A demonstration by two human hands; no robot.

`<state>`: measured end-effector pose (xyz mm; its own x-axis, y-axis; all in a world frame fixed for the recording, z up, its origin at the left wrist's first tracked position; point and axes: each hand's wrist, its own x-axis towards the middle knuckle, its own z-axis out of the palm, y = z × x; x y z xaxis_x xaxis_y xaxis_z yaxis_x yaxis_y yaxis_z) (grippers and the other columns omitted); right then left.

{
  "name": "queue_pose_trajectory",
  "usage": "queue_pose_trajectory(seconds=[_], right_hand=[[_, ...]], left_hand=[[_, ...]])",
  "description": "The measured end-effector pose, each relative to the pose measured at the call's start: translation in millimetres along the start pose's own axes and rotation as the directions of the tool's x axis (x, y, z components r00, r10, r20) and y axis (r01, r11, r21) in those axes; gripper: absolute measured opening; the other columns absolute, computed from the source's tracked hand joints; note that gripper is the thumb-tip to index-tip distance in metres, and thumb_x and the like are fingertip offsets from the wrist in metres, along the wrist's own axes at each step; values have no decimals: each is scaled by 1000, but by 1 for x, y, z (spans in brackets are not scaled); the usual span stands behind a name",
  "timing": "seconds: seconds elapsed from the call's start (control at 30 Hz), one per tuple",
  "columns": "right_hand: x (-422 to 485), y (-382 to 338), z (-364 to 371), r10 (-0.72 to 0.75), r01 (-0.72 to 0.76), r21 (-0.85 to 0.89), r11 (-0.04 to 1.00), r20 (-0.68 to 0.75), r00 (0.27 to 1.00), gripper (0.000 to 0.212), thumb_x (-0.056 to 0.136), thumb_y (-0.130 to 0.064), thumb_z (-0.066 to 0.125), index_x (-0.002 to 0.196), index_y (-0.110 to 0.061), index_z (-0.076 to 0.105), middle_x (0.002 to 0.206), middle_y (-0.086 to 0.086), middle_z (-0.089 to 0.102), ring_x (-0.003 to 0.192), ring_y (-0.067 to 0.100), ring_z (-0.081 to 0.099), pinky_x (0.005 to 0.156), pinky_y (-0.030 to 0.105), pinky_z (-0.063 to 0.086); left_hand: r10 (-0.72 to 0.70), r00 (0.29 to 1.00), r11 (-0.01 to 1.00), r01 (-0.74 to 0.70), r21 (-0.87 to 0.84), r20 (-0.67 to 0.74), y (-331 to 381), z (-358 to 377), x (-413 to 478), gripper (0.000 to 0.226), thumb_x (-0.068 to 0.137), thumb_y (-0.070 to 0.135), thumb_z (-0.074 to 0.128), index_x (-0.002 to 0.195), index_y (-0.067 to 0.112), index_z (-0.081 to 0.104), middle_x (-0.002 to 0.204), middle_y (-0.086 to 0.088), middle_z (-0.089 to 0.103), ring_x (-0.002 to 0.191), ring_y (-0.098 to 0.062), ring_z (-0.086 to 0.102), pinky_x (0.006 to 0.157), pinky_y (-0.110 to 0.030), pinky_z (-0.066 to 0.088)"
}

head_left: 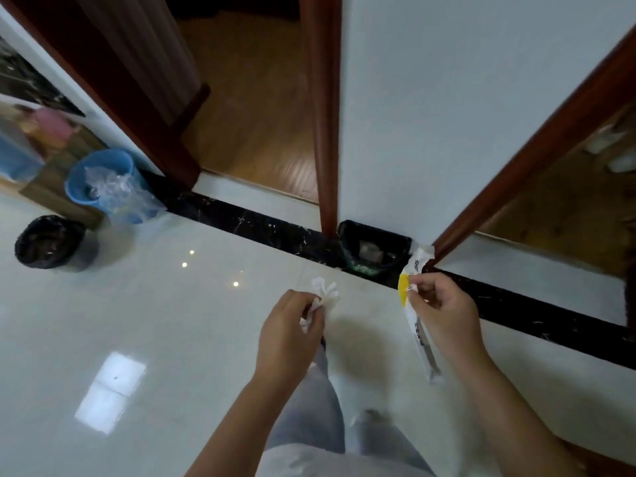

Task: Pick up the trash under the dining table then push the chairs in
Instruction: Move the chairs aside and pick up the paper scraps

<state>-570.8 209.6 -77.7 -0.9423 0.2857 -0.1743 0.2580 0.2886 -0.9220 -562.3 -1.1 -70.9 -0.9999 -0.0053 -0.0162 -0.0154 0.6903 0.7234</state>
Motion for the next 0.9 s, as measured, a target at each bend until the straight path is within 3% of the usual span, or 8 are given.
queue_pose_trajectory(seconds=[0.1, 0.27, 0.43, 0.5, 0.6, 0.77, 0.9], right_hand=[[53, 3, 24, 81, -80, 21, 997, -60, 995, 37, 81, 2, 62, 77, -35, 60, 79, -7, 65, 69, 1, 57, 64, 11, 44], [142, 20, 69, 217, -201, 114, 973, -149, 965, 33, 80, 2, 63, 77, -31, 62, 80, -3, 66, 80, 17, 61, 75, 30, 48], [215, 67, 97, 263, -251, 88, 964, -169, 950, 24, 81, -2, 65, 75, -26, 64, 73, -5, 65, 66, -1, 58, 61, 8, 43], [241, 101, 107, 312, -298, 105, 949, -168, 935, 23, 81, -4, 66, 76, -27, 63, 74, -3, 66, 69, 2, 60, 65, 13, 47], [283, 156, 123, 438, -394, 235, 888, -175, 882, 21, 81, -2, 66, 77, -22, 63, 78, 3, 67, 76, 18, 63, 73, 32, 53], [327, 244, 151, 558, -449, 411, 794, -199, 805, 17, 82, 5, 62, 76, -12, 63, 75, 4, 63, 68, 15, 60, 50, 13, 49], [349, 313, 172, 595, -475, 425, 770, -213, 775, 23, 82, 3, 62, 75, -19, 63, 80, 6, 63, 71, 13, 59, 61, 19, 48]], left_hand=[[55, 996, 998, -56, 16, 67, -12, 7, 71, 9, 83, 6, 62, 77, 13, 60, 74, 3, 58, 65, -11, 53, 59, -17, 41], [122, 974, 990, -134, 50, 190, -33, 37, 179, 5, 83, 10, 64, 79, 9, 62, 76, 1, 60, 66, -14, 54, 58, -22, 44], [158, 961, 986, -164, 8, 229, -50, 98, 259, 10, 82, 18, 60, 77, 9, 61, 74, 0, 58, 61, -13, 52, 55, -13, 39], [183, 957, 983, -186, -8, 223, -60, 129, 279, 14, 81, 21, 59, 74, 9, 61, 71, 0, 58, 60, -11, 49, 55, -12, 38], [214, 957, 977, -214, -19, 198, -87, 175, 303, 15, 80, 24, 57, 73, 11, 59, 69, 1, 58, 67, -12, 49, 56, -13, 39], [199, 955, 977, -211, 33, 221, -158, 245, 321, 13, 79, 5, 68, 73, 11, 58, 68, 1, 57, 57, -11, 50, 48, -19, 39], [177, 956, 978, -197, 62, 234, -206, 292, 326, 12, 77, 3, 69, 74, 10, 60, 69, 2, 58, 58, -13, 53, 48, -24, 43]])
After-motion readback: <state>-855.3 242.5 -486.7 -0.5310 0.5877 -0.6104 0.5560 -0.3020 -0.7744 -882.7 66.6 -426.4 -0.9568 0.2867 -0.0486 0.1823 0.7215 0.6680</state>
